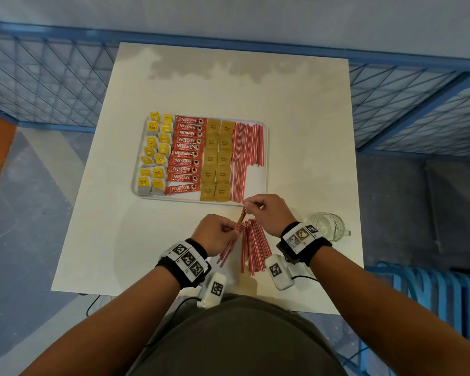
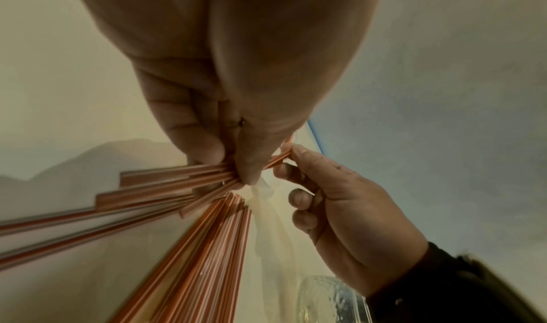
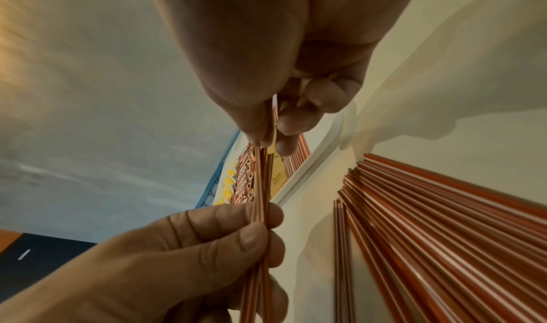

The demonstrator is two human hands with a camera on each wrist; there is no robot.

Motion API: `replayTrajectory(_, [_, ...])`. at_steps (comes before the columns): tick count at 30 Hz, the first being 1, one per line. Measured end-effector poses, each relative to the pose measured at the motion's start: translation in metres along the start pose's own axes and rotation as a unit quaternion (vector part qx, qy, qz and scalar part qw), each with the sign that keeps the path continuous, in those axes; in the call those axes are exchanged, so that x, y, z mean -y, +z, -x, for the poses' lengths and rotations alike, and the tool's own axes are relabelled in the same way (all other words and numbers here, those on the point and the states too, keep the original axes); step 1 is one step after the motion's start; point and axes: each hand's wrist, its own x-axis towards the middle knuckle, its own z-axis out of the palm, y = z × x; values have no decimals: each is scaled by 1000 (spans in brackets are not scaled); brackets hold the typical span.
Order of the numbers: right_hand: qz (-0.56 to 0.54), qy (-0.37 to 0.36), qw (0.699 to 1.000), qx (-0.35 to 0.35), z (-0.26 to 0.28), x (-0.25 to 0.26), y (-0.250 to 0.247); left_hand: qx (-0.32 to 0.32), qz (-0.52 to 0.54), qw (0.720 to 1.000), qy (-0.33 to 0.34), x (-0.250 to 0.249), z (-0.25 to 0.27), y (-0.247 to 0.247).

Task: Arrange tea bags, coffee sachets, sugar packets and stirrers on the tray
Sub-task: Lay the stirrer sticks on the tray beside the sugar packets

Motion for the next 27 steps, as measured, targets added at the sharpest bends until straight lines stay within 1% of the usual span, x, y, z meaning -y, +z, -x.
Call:
replayTrajectory(7, [-17, 20, 1000, 5, -4, 2, 1, -25, 109, 993, -28, -15, 5, -2])
replayTrajectory(10, [-34, 32, 999, 12, -4, 7, -3, -33, 134, 990, -29, -20, 6, -2])
replayTrajectory(14, [-59, 25, 997, 36, -2, 17, -6, -27, 158, 987, -20, -21, 4, -4])
replayTrajectory(17, [-52, 22, 997, 48, -3, 20, -7, -26, 174, 984, -17, -20, 1, -4])
replayTrajectory(23, [-4, 8, 998, 69, -20, 29, -19, -33, 165, 986, 6, -15, -7, -4])
replayTrajectory(25, [12, 5, 998, 69, -31, 36, -30, -30, 135, 990, 6, -11, -9, -3])
replayTrajectory(27, [29, 0, 998, 60, -45, 45, -44, -29, 82, 996, -8, -3, -12, -2])
